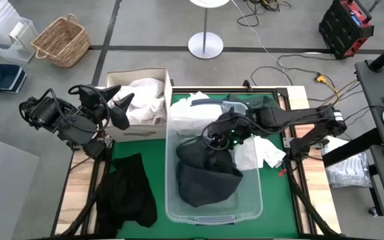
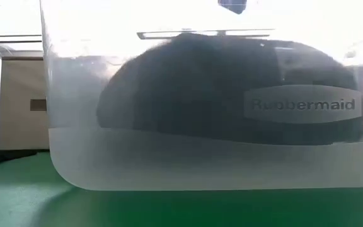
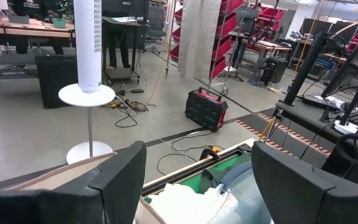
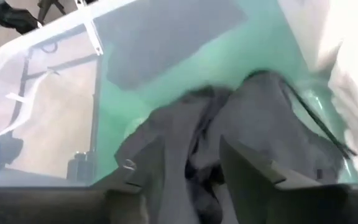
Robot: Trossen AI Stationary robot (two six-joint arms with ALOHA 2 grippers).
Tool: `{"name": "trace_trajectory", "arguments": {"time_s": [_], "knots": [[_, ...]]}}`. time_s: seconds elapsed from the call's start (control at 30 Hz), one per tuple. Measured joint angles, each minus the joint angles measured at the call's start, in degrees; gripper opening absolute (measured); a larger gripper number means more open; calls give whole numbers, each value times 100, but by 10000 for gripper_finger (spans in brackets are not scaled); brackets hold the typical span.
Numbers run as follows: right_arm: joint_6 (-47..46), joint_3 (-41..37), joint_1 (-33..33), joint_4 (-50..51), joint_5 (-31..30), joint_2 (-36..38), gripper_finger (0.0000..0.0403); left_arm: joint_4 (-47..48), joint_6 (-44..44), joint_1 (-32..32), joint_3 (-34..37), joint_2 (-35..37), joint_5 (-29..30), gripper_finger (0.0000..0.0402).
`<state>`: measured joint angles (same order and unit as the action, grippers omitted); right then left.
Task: Sort clothes
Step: Put the right black pants into the transparent bin, then put the white shorts into the white laundry organizer
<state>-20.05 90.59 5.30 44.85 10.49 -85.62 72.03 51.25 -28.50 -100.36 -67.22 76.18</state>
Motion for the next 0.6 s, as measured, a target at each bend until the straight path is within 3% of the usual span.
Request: {"name": "trace_trajectory", "arguments": {"time_s": [0.2, 0.4, 0.6], "knots": [[205, 0, -48, -100, -6, 173, 176, 0, 1, -1, -2, -15, -227, 267], [370, 0, -103, -97, -19, 705, 174, -35, 25, 0, -2, -92, -594, 267], [1130, 0, -125, -31, -215, 1557, 149, -192, 368, -1, -2, -224, -2066, 267]]}}
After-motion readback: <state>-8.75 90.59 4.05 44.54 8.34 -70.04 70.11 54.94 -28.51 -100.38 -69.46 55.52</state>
